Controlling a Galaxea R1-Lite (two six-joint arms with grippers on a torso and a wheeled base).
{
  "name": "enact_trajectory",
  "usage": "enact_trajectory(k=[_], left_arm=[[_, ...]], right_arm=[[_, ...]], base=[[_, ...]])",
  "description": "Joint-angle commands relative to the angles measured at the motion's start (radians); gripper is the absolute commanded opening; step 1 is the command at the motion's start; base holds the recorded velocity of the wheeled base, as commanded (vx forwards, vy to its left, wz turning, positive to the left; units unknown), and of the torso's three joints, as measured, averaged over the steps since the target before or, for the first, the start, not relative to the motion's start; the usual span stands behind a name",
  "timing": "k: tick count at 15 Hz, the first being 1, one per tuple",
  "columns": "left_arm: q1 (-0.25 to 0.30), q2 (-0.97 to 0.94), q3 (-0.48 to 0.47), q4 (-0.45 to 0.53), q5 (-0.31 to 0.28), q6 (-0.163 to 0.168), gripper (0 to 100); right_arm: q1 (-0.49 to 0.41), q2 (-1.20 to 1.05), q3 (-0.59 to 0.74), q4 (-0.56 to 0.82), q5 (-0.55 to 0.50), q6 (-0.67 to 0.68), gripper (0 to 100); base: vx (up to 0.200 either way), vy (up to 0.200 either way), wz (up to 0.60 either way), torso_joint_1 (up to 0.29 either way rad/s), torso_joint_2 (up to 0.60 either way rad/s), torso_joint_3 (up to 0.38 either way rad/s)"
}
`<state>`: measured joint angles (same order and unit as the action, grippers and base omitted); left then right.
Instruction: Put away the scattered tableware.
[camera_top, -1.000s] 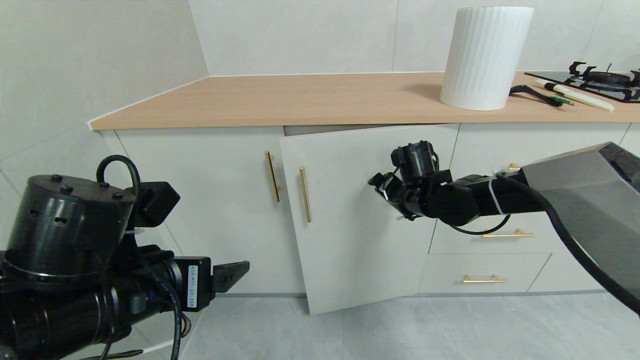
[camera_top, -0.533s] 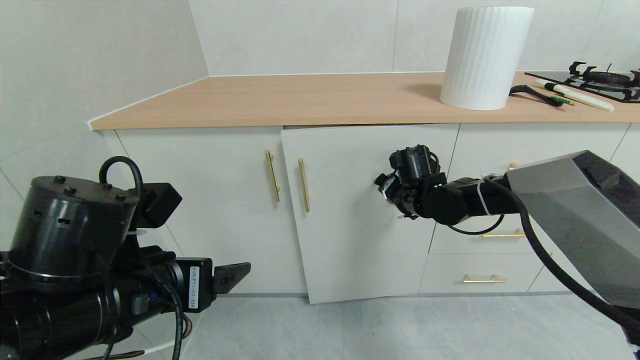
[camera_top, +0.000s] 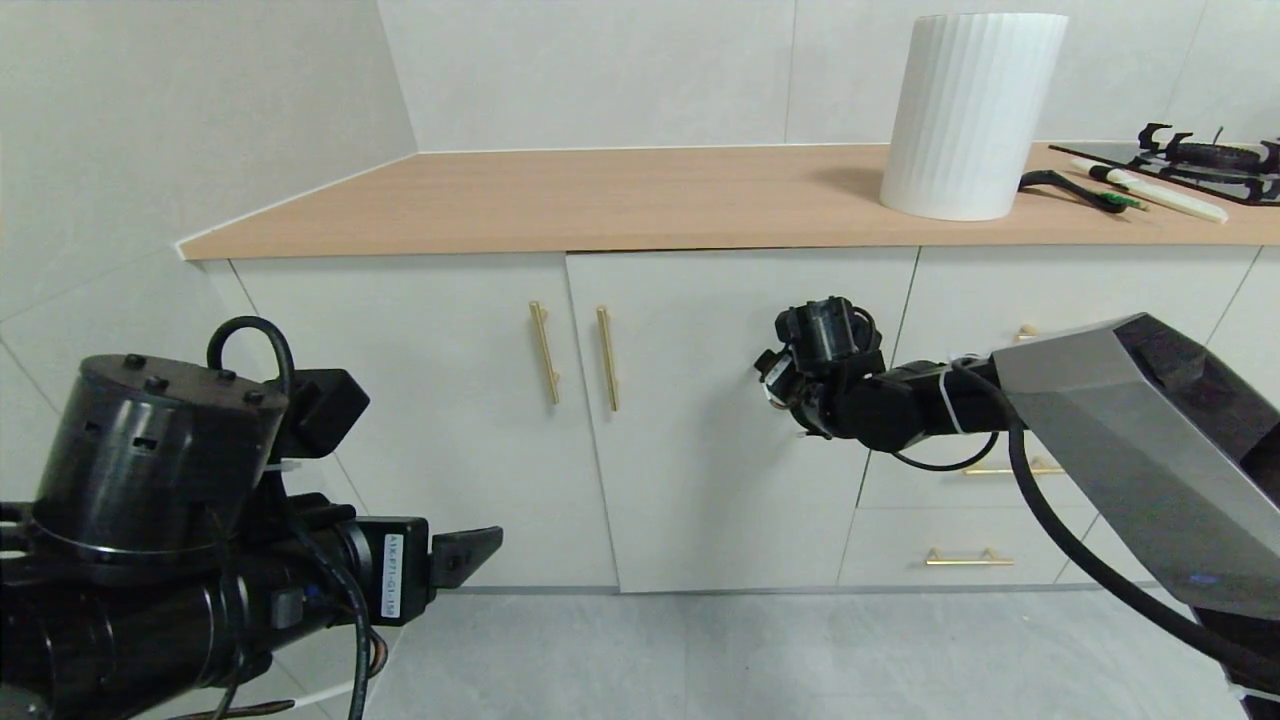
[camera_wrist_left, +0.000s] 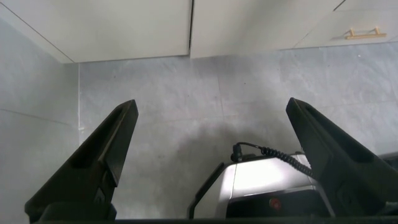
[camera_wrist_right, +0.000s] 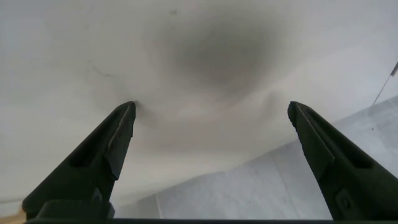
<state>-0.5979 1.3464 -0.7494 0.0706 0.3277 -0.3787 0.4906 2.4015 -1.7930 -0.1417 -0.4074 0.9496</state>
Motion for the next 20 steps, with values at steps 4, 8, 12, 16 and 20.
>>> enact_trajectory(k=[4,8,12,16,20], left_arm=[[0.001,0.005,-0.002,0.000,0.001,0.000,100],[0.001,0.004,-0.002,0.000,0.001,0.000,100],[0.001,0.004,-0.002,0.000,0.001,0.000,100],[0.001,0.004,-0.002,0.000,0.001,0.000,100],[0.001,-0.001,-0.002,0.000,0.001,0.000,100]], right_arm=[[-0.003,0.016,-0.017,0.008,-0.005,0.000,100],[-0.003,0.018,-0.017,0.008,-0.010,-0.002,100],[-0.003,0.005,-0.006,0.010,-0.008,-0.008,100],[0.016,-0.114,0.144,0.031,0.067,-0.022,100],[0.036,-0.311,0.394,0.024,0.268,-0.140,100]], base=[[0.000,0.000,0.00,0.000,0.00,0.000],[0.000,0.000,0.00,0.000,0.00,0.000],[0.000,0.000,0.00,0.000,0.00,0.000],[0.000,0.000,0.00,0.000,0.00,0.000],[0.000,0.000,0.00,0.000,0.00,0.000]])
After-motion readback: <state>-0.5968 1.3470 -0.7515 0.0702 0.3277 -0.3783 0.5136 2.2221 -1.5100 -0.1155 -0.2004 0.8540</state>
